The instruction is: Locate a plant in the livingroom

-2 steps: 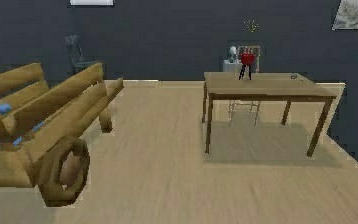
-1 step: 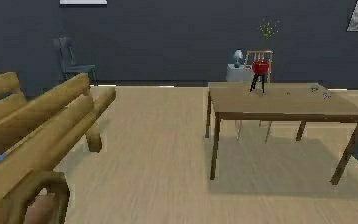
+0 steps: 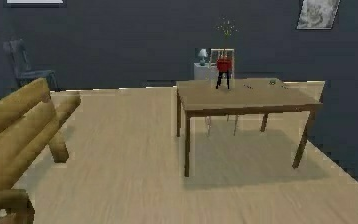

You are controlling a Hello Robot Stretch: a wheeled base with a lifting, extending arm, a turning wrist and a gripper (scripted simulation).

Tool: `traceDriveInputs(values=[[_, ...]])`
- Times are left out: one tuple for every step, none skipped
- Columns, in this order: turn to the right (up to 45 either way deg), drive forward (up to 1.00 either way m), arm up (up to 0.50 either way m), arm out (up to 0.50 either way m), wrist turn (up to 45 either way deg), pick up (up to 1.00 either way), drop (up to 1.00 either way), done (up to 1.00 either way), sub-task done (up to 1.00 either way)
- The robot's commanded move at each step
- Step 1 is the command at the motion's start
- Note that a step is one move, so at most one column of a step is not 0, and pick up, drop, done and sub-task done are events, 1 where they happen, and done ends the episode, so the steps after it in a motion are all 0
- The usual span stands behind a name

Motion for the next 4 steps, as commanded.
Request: traceDriveInputs(values=[[0.0, 1.0, 0.0, 0.0, 0.0, 0.0, 0.0, 0.0, 0.0], [21.0, 0.0, 0.0, 0.0, 0.0, 0.0, 0.0, 0.0, 0.0], [0.0, 0.05, 0.0, 0.0, 0.0, 0.0, 0.0, 0.0, 0.0], [0.0, 0.0, 0.0, 0.0, 0.0, 0.0, 0.0, 1.0, 0.0]])
